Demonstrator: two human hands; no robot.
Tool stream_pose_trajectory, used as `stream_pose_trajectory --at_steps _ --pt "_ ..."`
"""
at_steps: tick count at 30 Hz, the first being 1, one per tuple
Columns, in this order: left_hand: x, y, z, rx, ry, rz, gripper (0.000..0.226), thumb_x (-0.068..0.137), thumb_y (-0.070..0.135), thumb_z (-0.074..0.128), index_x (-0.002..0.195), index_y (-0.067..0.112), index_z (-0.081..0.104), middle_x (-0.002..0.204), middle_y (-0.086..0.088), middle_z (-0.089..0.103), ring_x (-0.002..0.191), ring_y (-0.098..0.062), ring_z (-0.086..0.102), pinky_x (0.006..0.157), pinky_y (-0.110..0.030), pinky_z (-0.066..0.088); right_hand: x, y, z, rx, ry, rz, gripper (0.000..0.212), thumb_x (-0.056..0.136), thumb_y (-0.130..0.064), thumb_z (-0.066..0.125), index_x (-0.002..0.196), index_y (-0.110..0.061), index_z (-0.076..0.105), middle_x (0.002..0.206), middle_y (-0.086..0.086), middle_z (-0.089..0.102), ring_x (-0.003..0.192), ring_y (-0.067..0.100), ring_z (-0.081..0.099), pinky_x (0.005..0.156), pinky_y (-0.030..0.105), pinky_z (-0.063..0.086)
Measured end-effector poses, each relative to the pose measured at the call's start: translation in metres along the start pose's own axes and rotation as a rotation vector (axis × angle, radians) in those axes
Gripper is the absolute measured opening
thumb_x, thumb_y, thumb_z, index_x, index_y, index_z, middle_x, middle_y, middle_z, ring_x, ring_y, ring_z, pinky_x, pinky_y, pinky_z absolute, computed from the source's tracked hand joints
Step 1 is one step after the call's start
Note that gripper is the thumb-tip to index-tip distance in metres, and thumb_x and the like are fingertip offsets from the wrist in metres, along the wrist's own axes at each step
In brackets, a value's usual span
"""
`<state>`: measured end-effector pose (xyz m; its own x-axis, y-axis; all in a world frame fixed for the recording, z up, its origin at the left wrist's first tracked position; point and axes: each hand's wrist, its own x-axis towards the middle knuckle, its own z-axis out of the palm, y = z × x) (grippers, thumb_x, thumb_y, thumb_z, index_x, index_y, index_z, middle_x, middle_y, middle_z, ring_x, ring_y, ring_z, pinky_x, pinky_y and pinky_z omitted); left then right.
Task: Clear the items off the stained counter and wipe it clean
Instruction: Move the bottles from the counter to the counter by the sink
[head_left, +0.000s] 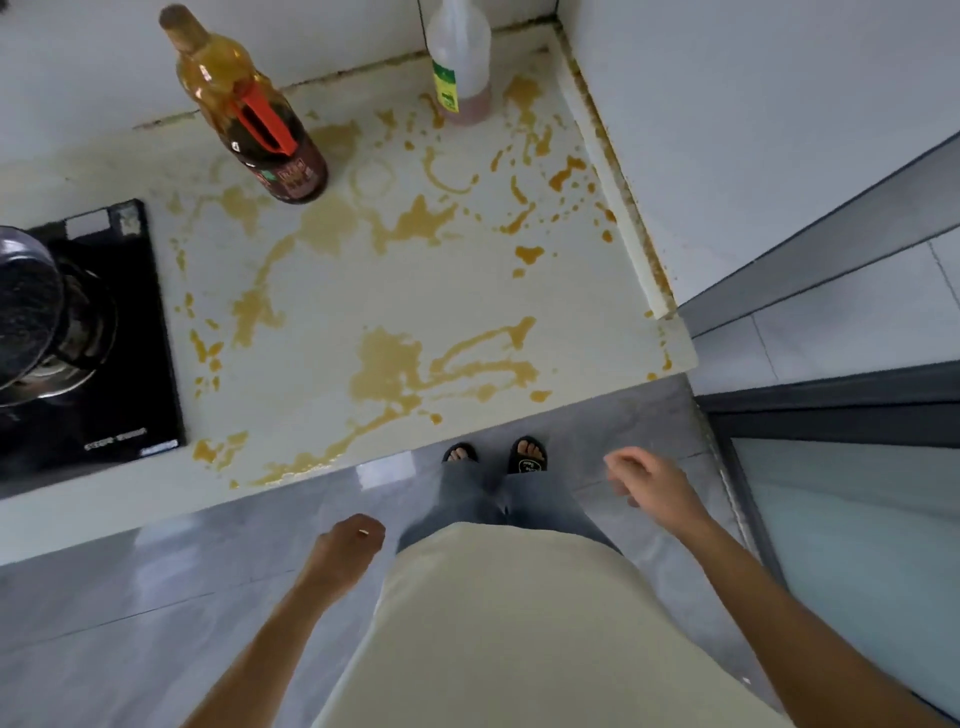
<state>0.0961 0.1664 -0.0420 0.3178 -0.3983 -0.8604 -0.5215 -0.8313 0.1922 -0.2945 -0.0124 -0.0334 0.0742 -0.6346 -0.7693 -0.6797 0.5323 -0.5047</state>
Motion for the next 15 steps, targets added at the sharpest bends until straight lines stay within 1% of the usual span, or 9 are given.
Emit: stream_pose_trajectory --at_steps 3,5,7,9,11,13,15 --pt "-0.004 -0.008 0.006 -0.089 0.014 -0.021 0.027 0.105 0.011 0.051 0.105 0.018 0.077 0.119 -0.001 0.073 0.105 -0.026 0.073 0.09 -0.04 0.057 0.017 -0.037 -0.001 -0.035 -0.052 -0.083 0.012 0.103 -0.042 0.058 0.101 -0.039 0.07 0.091 -0.024 0.076 0.082 0.001 0.074 0.086 0.037 0.059" --pt "-0.004 -0.007 0.005 -0.196 0.049 -0.027 0.025 0.106 0.012 0.052 0.1 0.022 0.075 0.114 -0.001 0.074 0.098 -0.022 0.074 0.085 -0.036 0.059 0.027 -0.063 0.002 -0.045 -0.07 -0.139 0.012 0.103 -0.043 0.058 0.103 -0.038 0.069 0.093 -0.026 0.075 0.083 0.001 0.074 0.084 0.036 0.06" --pt "-0.001 -0.004 -0.001 -0.274 0.092 -0.017 0.025 0.107 0.013 0.052 0.097 0.026 0.072 0.108 0.001 0.076 0.093 -0.019 0.075 0.083 -0.033 0.061 0.033 -0.089 0.007 -0.048 -0.066 -0.192 0.011 0.103 -0.043 0.059 0.105 -0.038 0.068 0.092 -0.027 0.075 0.084 0.002 0.075 0.08 0.034 0.06" --pt "0.002 0.002 -0.012 -0.337 0.115 0.011 0.023 0.106 0.014 0.053 0.099 0.026 0.07 0.103 -0.001 0.077 0.089 -0.018 0.075 0.078 -0.03 0.059 0.036 -0.114 0.013 -0.055 -0.049 -0.247 0.011 0.102 -0.045 0.061 0.105 -0.04 0.069 0.092 -0.027 0.075 0.083 0.0 0.075 0.079 0.033 0.061" --pt "0.008 0.011 -0.028 -0.401 0.129 0.061 0.02 0.105 0.014 0.056 0.098 0.027 0.069 0.098 -0.003 0.078 0.084 -0.019 0.074 0.071 -0.025 0.055 0.041 -0.137 0.018 -0.064 -0.03 -0.294 0.011 0.1 -0.048 0.061 0.104 -0.043 0.069 0.093 -0.026 0.075 0.084 -0.002 0.074 0.08 0.032 0.061" --pt "0.016 0.025 -0.049 -0.465 0.162 0.116 0.02 0.103 0.014 0.059 0.096 0.029 0.07 0.093 -0.001 0.079 0.082 -0.02 0.074 0.073 -0.028 0.053 0.048 -0.16 0.023 -0.045 -0.025 -0.329 0.009 0.099 -0.048 0.063 0.104 -0.044 0.069 0.095 -0.021 0.076 0.087 0.001 0.075 0.082 0.034 0.061" --pt "0.023 0.043 -0.074 -0.489 0.21 0.157 0.02 0.101 0.017 0.061 0.095 0.033 0.071 0.088 0.005 0.079 0.081 -0.015 0.076 0.074 -0.029 0.055 0.057 -0.184 0.025 -0.008 -0.015 -0.354 0.008 0.098 -0.043 0.065 0.104 -0.044 0.07 0.096 -0.014 0.077 0.092 0.008 0.075 0.085 0.038 0.063"
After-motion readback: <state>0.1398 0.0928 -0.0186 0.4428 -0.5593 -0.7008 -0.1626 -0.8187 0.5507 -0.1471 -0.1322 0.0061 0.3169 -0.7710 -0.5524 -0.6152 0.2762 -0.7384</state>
